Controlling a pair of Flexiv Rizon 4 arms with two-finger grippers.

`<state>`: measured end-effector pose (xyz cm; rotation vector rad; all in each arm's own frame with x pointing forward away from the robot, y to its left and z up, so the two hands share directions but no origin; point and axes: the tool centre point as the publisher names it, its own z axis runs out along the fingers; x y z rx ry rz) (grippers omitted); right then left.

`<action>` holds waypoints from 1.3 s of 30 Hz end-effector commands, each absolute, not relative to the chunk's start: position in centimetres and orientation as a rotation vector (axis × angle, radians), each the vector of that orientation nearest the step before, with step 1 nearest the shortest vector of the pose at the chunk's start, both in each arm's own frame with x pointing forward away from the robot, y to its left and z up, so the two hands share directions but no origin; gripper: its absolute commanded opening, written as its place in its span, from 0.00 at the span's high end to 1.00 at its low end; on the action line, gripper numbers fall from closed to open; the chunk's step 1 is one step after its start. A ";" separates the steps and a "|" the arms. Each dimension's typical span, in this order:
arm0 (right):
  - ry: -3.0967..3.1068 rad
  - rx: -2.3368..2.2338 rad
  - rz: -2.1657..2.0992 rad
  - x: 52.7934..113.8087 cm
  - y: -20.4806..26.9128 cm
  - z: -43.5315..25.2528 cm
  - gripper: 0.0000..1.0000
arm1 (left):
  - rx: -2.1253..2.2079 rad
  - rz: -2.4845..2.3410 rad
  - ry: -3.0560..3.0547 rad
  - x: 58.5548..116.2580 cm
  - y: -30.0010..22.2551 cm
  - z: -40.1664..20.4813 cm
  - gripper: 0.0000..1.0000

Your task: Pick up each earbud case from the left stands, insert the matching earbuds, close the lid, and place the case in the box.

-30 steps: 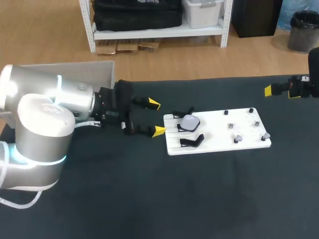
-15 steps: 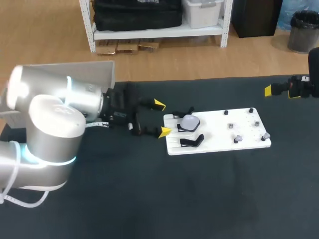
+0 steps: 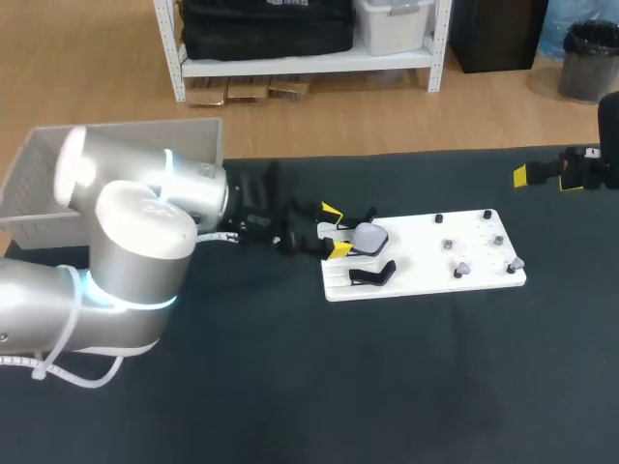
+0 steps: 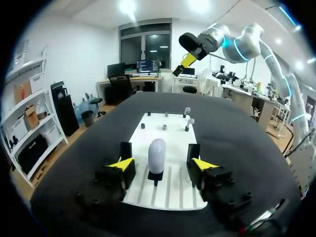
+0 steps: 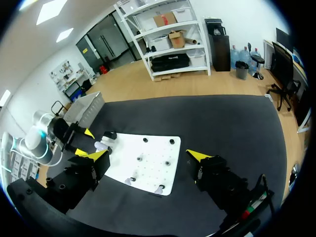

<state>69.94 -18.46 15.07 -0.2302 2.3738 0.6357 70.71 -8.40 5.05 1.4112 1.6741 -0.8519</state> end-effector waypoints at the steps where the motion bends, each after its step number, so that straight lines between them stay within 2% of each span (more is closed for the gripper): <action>1: 2.373 -0.233 0.640 70.0 -18.5 15.0 0.00 | 1.422 -0.868 1.682 71.5 -9.3 4.6 0.43; 9: 2.373 -0.233 0.640 70.0 -18.5 15.0 0.00 | 1.421 -0.903 1.695 71.5 -10.0 4.0 0.41; 18: 2.373 -0.233 0.640 70.0 -18.5 15.0 0.00 | 1.419 -0.935 1.701 71.9 -10.8 3.2 0.50; 39: 2.373 -0.233 0.640 70.0 -18.5 15.0 0.00 | 1.443 -0.959 1.725 71.9 -11.7 1.6 0.53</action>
